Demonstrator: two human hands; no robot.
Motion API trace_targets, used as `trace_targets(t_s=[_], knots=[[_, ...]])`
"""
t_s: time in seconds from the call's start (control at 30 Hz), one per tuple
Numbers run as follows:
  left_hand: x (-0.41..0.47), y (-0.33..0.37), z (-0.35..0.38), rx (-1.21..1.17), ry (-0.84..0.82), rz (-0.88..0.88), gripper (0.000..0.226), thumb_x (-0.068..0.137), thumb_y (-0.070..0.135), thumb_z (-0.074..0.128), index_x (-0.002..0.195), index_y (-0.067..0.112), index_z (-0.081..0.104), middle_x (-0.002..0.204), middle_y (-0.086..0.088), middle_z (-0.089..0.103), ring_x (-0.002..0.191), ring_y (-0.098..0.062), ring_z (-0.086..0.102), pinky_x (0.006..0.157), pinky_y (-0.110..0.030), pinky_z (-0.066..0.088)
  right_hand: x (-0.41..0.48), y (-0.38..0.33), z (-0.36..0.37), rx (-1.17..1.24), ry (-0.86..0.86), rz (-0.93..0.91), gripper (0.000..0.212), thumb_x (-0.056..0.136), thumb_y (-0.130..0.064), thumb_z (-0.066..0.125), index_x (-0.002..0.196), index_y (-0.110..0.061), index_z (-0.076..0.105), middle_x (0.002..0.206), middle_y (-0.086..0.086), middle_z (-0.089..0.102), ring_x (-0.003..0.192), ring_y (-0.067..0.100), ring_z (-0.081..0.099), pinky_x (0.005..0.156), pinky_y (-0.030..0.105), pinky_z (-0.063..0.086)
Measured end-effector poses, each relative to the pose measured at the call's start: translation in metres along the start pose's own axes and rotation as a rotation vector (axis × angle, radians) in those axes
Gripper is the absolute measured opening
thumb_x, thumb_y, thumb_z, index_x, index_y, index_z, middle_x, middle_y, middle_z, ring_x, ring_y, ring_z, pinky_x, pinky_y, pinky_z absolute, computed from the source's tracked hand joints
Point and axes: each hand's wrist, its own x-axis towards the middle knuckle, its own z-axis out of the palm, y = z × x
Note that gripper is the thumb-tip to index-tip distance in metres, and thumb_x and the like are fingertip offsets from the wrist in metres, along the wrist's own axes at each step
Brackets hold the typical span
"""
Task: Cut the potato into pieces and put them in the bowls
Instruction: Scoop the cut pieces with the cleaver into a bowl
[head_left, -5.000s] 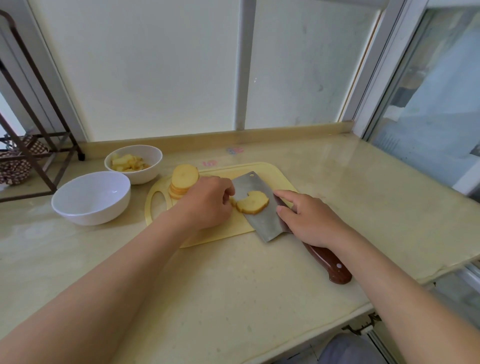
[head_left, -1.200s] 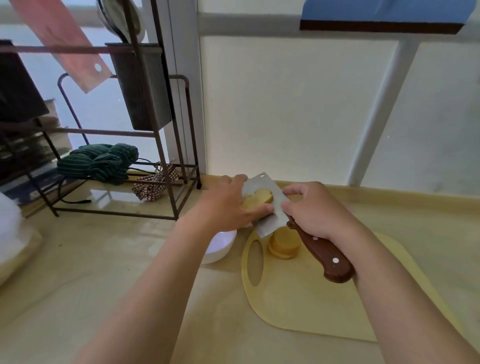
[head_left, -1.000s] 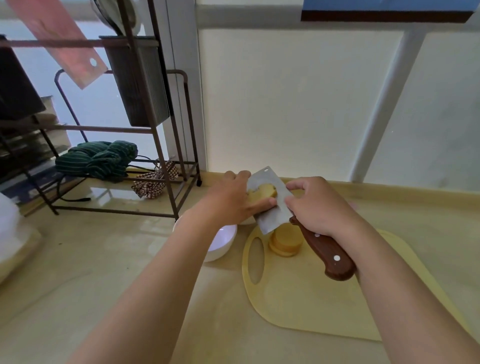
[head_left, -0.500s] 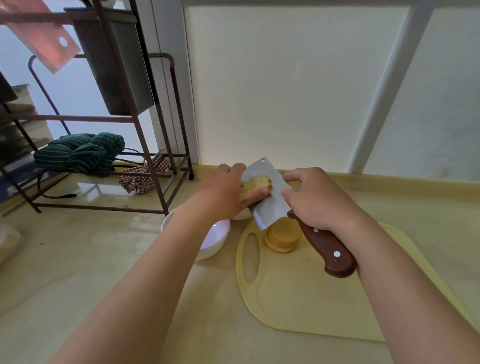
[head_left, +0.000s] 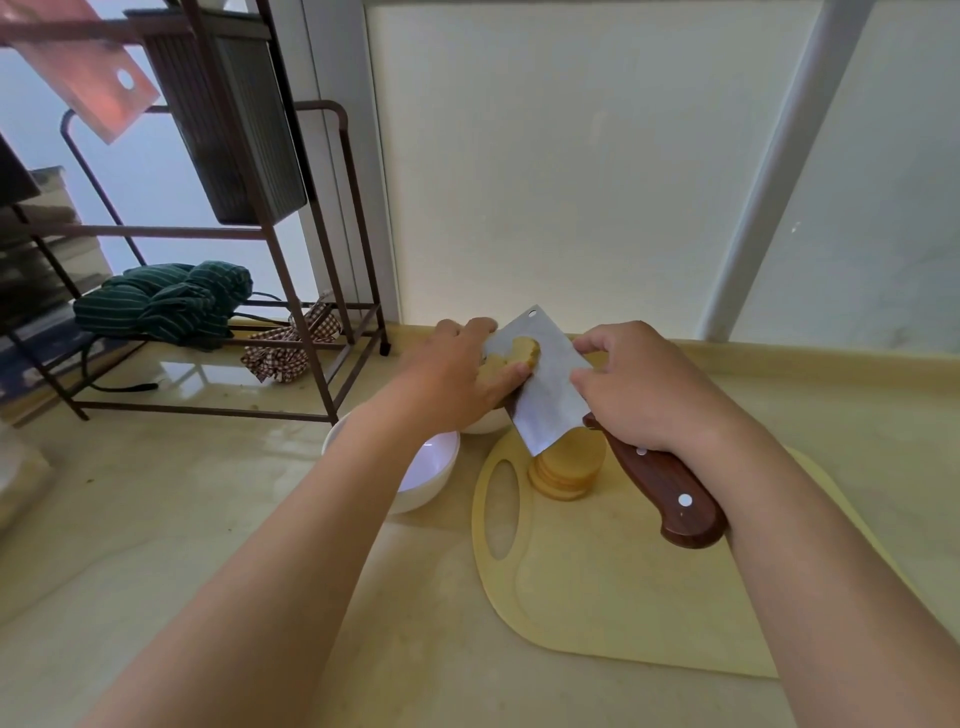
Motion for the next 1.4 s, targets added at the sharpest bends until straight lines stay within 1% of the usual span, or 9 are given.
trace_targets(t_s=[0.1,0.17,0.33,0.47,0.73,1.03,1.17,1.3,1.4], knots=[[0.0,0.001,0.0,-0.062,0.079,0.312,0.051,0.096,0.028,0.058,0.146,0.03,0.045,0.149,-0.001,0.045,0.133,-0.028,0.044,0.107,-0.043,0.039,0.0,-0.001,0.0,-0.019,0.005,-0.014,0.034,0.099,-0.012,0.051,0.13,-0.018,0.064,0.065,0.007,0.067,0.05,0.027,0.069,0.035,0.021,0.04],[0.001,0.001,0.002,-0.024,0.057,0.465,0.046,0.097,0.01,0.053,0.141,0.026,0.054,0.149,0.003,0.047,0.135,-0.029,0.043,0.107,-0.04,0.039,0.0,-0.001,0.0,-0.018,0.001,-0.015,0.032,0.1,-0.013,0.05,0.127,-0.019,0.065,0.071,0.011,0.071,0.06,0.031,0.074,0.042,0.024,0.046],[-0.001,0.001,0.002,-0.106,0.105,0.472,0.035,0.092,0.002,0.059,0.124,0.012,0.068,0.134,0.001,0.061,0.124,-0.02,0.058,0.101,-0.04,0.049,0.0,-0.001,0.0,-0.046,0.001,-0.028,0.036,0.101,-0.014,0.051,0.134,-0.022,0.063,0.072,0.01,0.07,0.061,0.032,0.074,0.046,0.025,0.044],[-0.004,0.0,-0.002,-0.072,0.11,0.456,0.028,0.086,-0.002,0.061,0.108,0.008,0.076,0.116,0.001,0.072,0.104,-0.025,0.068,0.089,-0.044,0.054,0.0,0.001,-0.002,-0.039,0.003,-0.018,0.037,0.1,-0.014,0.051,0.134,-0.023,0.063,0.072,0.011,0.071,0.064,0.031,0.076,0.049,0.026,0.048],[-0.006,-0.002,-0.005,-0.065,0.033,0.244,0.019,0.086,0.01,0.065,0.098,0.013,0.079,0.106,0.001,0.074,0.099,-0.019,0.066,0.091,-0.038,0.052,0.0,0.003,-0.01,-0.027,0.009,0.008,0.031,0.099,-0.014,0.051,0.126,-0.023,0.063,0.076,0.007,0.074,0.07,0.03,0.078,0.036,0.021,0.042],[-0.009,-0.003,-0.028,-0.122,0.109,0.115,0.023,0.095,0.013,0.057,0.114,0.017,0.071,0.109,0.002,0.07,0.101,-0.013,0.063,0.091,-0.03,0.051,-0.001,0.004,-0.014,-0.016,0.033,0.021,0.034,0.098,-0.015,0.052,0.129,-0.024,0.062,0.08,0.006,0.075,0.073,0.029,0.078,0.051,0.03,0.052],[-0.01,-0.012,-0.043,-0.094,-0.031,0.049,0.026,0.088,0.024,0.066,0.114,0.026,0.066,0.104,0.012,0.063,0.097,-0.006,0.061,0.076,-0.024,0.05,0.0,0.005,-0.015,-0.016,0.042,0.032,0.039,0.099,-0.018,0.052,0.136,-0.025,0.06,0.085,0.005,0.075,0.074,0.027,0.078,0.051,0.03,0.05],[-0.012,-0.017,-0.044,-0.035,-0.128,0.019,0.041,0.077,0.043,0.076,0.114,0.032,0.062,0.109,0.014,0.058,0.099,-0.006,0.057,0.083,-0.029,0.05,0.0,0.005,-0.016,-0.023,0.046,0.035,0.04,0.099,-0.019,0.052,0.138,-0.027,0.059,0.086,0.005,0.075,0.073,0.026,0.078,0.056,0.033,0.054],[-0.011,-0.019,-0.038,0.006,-0.141,0.031,0.043,0.075,0.05,0.078,0.11,0.032,0.061,0.103,0.017,0.056,0.095,-0.003,0.055,0.077,-0.024,0.047,-0.001,0.005,-0.017,-0.018,0.045,0.038,0.04,0.098,-0.018,0.052,0.137,-0.027,0.06,0.085,0.006,0.075,0.073,0.027,0.078,0.053,0.032,0.055]])
